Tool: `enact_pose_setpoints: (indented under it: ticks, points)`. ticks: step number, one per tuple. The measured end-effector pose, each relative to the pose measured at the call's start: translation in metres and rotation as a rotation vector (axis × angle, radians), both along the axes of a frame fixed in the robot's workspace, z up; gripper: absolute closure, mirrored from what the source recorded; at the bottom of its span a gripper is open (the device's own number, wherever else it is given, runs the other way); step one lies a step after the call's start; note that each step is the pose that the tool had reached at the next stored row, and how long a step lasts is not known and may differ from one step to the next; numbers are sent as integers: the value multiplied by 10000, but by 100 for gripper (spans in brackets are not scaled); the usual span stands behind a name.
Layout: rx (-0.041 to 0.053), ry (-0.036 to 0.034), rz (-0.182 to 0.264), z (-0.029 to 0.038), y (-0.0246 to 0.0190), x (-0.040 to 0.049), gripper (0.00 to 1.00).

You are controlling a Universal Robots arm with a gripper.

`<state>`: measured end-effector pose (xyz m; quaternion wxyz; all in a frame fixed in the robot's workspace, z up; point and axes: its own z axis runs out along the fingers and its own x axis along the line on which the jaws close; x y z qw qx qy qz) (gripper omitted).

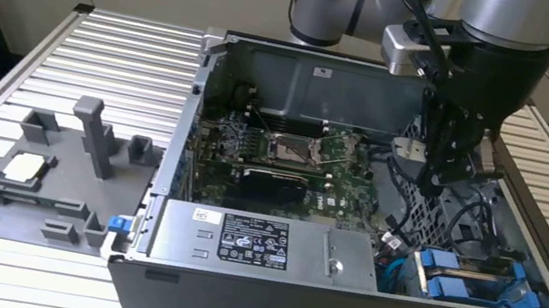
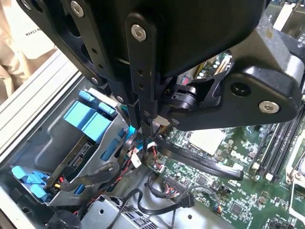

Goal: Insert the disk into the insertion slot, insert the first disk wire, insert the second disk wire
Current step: 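Insert the first disk wire, then insert the second disk wire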

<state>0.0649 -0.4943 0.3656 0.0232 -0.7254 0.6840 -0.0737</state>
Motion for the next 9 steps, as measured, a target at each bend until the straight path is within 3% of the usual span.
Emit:
enact_pose_setpoints:
  ticks: [5,9]
  points:
    - [-1,0,2,0,-2,3,84]
    - [0,28,0,0,-82,69,84]
